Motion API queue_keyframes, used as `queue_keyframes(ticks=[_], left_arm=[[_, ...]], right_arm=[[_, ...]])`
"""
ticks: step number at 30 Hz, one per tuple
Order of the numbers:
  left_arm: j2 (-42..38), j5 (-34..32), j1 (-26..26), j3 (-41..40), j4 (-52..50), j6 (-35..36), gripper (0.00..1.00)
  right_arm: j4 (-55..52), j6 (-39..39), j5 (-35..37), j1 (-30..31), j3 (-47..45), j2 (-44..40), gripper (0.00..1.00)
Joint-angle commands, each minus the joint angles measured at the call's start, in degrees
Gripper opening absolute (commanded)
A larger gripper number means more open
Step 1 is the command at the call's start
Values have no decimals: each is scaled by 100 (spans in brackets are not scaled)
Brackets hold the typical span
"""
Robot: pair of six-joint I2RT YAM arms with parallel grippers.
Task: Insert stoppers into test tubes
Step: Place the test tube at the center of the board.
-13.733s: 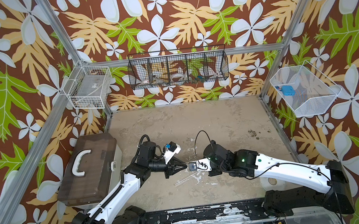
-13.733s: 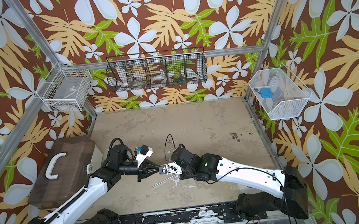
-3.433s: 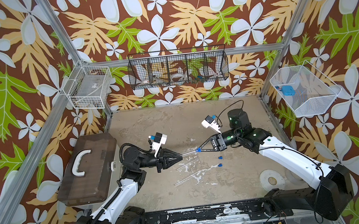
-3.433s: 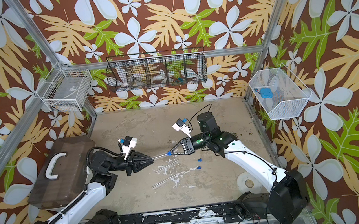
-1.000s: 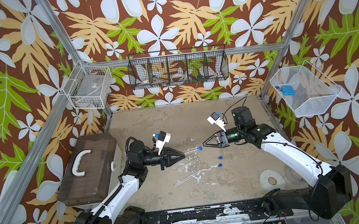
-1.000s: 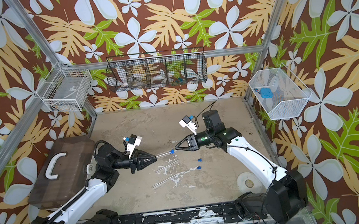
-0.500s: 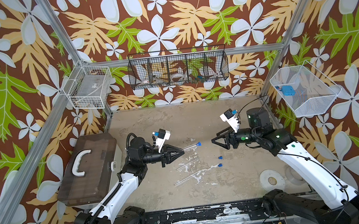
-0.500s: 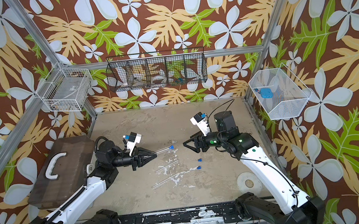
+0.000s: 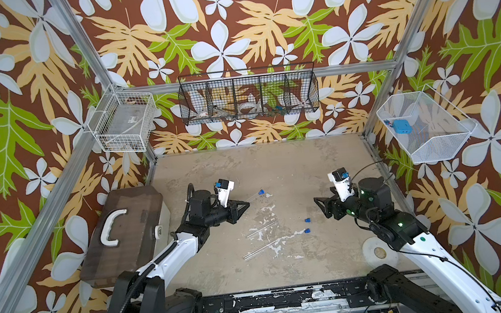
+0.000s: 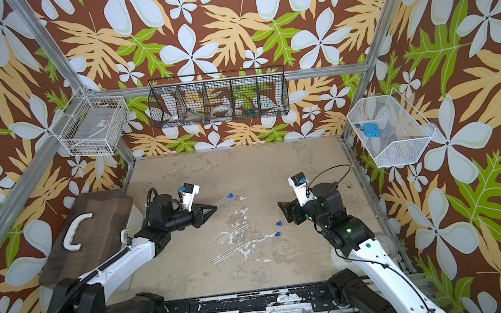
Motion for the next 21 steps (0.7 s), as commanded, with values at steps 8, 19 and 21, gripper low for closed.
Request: queue_keyframes(ticks=[8,19,21], left_arm=[[1710,666,14,648,291,-709,1],[3078,1367,9,1410,-68,-1175,6],[3214,1408,8,1417,-22,-1289,10]], right_arm=[[1278,-69,773,9,-1275,-1374,96],[1308,-102,706,97,-1351,-1323,96],[1316,-102,697,102,-1359,-1317,96]])
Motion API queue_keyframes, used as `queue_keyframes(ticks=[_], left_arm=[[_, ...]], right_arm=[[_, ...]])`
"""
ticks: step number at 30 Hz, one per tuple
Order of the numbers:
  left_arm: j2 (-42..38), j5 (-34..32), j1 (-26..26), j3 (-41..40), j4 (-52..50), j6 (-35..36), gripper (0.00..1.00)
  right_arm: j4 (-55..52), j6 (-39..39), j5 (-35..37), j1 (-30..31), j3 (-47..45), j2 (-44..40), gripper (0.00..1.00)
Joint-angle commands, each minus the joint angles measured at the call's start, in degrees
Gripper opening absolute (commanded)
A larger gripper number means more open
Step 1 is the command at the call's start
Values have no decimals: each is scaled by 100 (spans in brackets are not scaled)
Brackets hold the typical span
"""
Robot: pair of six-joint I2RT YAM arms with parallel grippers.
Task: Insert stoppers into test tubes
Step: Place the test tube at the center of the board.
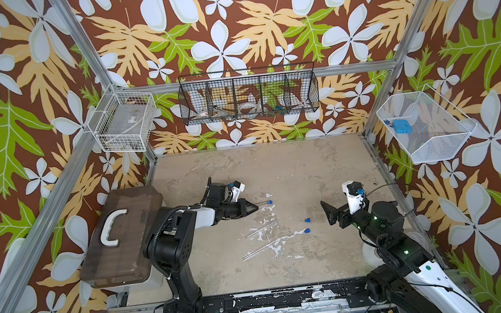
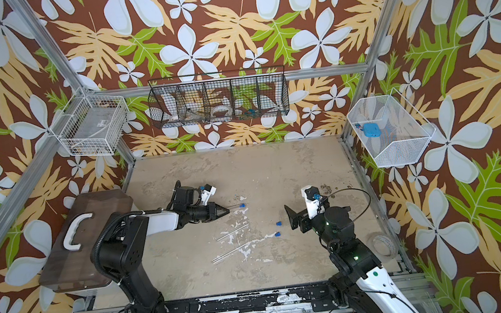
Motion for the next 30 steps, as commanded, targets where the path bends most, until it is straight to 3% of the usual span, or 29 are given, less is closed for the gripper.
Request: queue_keyframes(ticks=[1,6,17,24,30], left_arm=[[176,292,9,48,-16,-287,12],[427,291,14,231,-225,-293,34],[441,28,21,325,-590,-139,58],[218,-963,40,415,-1342,232,93],[28,-1815,84,486,-1760,519,95]], right_arm=[[169,-45,10,18,0,4,96],[165,-54,10,28,1,-14,96],[163,-61,6,37,-8,-32,96],[156,-63,-7,45,4,-40,96],[143,-49,-25,54,3,-25,96]])
